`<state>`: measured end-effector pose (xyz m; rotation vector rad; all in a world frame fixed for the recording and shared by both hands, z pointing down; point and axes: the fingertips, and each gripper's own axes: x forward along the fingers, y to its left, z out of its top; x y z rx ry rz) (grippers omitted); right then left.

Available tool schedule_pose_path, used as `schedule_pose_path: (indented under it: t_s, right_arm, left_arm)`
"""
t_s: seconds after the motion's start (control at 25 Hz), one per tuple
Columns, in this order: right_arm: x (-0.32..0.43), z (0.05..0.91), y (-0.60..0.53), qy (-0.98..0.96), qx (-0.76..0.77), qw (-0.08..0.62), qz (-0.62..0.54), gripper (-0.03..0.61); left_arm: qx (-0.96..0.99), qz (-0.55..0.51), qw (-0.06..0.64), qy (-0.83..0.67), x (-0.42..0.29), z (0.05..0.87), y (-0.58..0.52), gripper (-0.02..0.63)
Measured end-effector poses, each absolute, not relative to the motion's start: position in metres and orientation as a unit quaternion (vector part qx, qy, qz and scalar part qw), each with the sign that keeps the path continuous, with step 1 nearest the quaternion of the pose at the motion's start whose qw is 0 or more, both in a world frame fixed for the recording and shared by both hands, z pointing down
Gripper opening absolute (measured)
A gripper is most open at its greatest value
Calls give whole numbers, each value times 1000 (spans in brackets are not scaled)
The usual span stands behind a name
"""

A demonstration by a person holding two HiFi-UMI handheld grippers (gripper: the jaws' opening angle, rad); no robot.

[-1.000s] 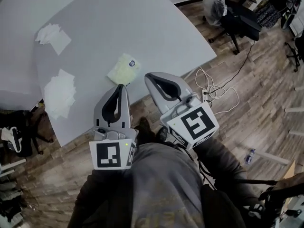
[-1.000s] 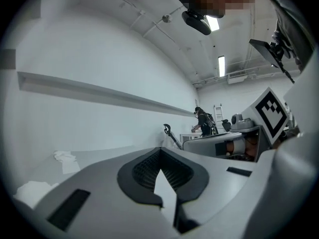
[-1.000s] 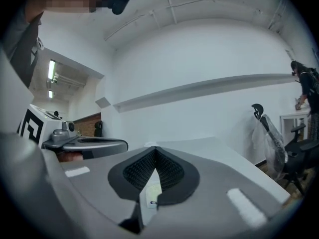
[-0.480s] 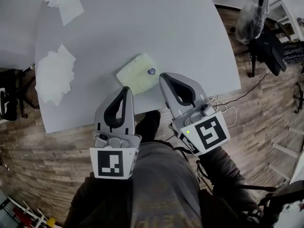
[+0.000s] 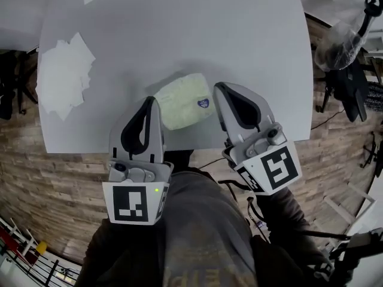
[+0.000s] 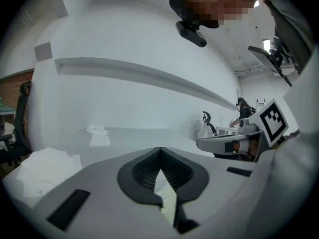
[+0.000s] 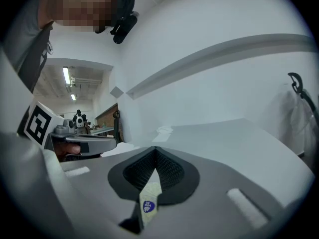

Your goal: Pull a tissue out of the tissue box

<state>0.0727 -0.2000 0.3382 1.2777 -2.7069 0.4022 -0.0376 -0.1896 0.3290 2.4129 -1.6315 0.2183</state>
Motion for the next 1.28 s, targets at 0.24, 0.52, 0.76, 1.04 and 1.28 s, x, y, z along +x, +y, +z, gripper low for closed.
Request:
schedule_pose_path:
  t_s: [0.24,0.52,0.76,1.04,1.28]
  right_arm:
    - [52,329,-228,-920,366,65,125,3]
    - [55,319,-240,-938,321,62,113,3]
    - [66,321,-217,-957,262,64,109,3]
    - [67,351,-182,-977,157,100,100,26]
    - [57,388,-168,-985,98,132,55,57]
  left_arm:
    - [803,72,119,-579,-38,330,-208,-2]
    - [786,77,118,-602,-29,328,-206,-2]
    - [756,69,114,-641,-9,327,-178,-2]
    - [696,44,126,-706,6,344,-155,-2]
    - [679,38,130,-721,11,370,-149,-2]
